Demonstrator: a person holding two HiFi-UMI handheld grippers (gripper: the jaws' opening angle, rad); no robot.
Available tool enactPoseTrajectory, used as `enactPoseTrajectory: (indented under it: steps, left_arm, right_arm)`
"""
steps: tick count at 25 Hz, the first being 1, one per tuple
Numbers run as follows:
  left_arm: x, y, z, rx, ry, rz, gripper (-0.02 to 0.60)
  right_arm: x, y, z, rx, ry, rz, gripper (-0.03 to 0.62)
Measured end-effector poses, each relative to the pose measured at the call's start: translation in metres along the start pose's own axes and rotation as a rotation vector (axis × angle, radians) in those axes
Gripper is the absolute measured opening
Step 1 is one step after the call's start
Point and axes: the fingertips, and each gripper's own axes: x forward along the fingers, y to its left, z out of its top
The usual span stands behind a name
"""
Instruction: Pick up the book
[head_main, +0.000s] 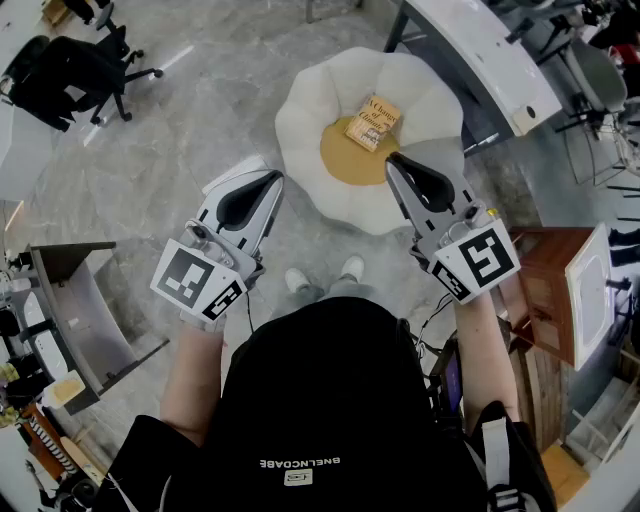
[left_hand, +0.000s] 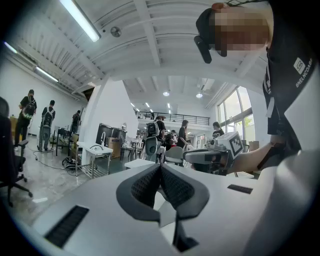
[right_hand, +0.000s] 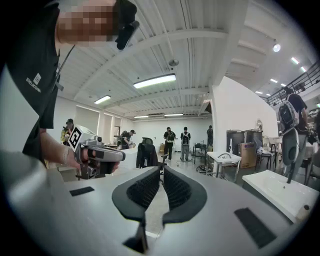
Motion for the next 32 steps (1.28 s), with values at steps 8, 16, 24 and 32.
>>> enactPoseTrajectory:
  steps: [8,16,24,32]
  left_arm:
    - [0.009,-0.021,0.006,-0.013,-0.006,-0.015,0.014]
    - [0.032,-0.035,0.004,-0.021,0.015,0.010,0.014]
    - [0.072,-0.070,-0.008,-0.004,0.052,0.023,0.014]
    - [0.122,-0.097,-0.021,0.040,0.109,-0.034,0.014]
  right_arm:
    - [-0.022,0.005,-0.003,0.032,-0.006,-0.015,0.041]
    - [-0.046,-0.020,-0.007,0.074,-0.026,-0.028,0.041]
    - [-0.086,-0.067,-0.020,0.105,-0.050,-0.028,0.041]
    - [-0.117,-0.115,-0.031,0.139,-0.060,-0.078,0.041]
